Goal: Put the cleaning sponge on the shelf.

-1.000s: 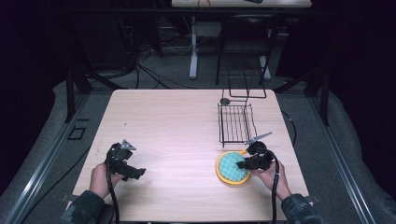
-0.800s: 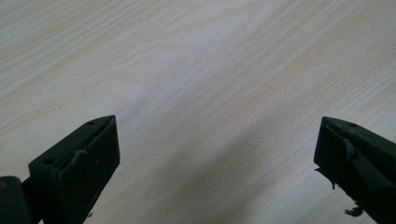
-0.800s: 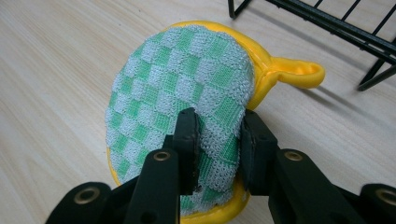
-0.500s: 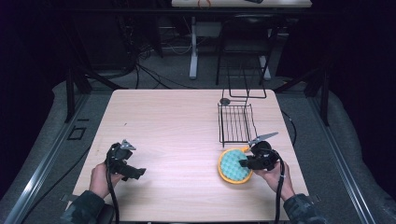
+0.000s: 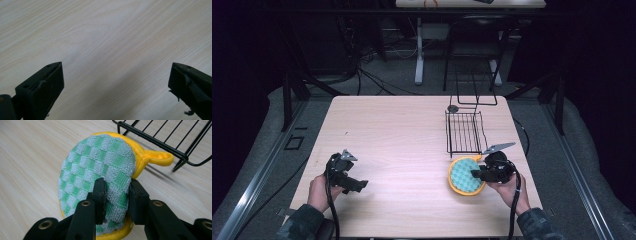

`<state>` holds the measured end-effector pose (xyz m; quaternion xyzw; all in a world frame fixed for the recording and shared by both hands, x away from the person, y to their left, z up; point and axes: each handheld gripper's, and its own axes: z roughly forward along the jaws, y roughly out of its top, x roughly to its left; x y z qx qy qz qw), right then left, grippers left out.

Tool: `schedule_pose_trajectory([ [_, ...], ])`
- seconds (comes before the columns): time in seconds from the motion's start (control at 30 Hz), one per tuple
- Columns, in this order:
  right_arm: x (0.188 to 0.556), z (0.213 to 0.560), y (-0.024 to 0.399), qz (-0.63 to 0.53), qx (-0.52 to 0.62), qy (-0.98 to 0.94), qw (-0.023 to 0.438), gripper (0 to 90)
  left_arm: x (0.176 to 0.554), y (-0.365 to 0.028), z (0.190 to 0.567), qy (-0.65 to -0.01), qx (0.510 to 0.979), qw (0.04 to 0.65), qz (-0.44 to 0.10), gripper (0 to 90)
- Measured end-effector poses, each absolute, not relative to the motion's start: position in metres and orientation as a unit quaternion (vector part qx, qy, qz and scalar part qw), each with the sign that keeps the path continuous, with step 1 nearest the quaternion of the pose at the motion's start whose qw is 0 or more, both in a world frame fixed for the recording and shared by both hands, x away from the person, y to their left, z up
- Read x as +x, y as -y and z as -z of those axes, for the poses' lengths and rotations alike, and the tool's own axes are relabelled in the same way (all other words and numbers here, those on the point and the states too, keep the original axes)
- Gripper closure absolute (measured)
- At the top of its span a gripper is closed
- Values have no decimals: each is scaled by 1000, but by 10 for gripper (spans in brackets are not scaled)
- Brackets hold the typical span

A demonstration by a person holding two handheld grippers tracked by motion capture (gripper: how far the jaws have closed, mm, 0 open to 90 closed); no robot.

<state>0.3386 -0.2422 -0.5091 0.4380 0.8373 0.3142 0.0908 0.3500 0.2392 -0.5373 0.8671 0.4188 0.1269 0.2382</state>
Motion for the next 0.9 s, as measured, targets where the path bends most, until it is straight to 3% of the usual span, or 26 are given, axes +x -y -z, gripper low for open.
schedule_pose_trajectory([
  [0.9, 334, 480, 255, -324, 436, -828, 139, 701, 351, -239, 538, -417, 869, 233, -127, 3],
])
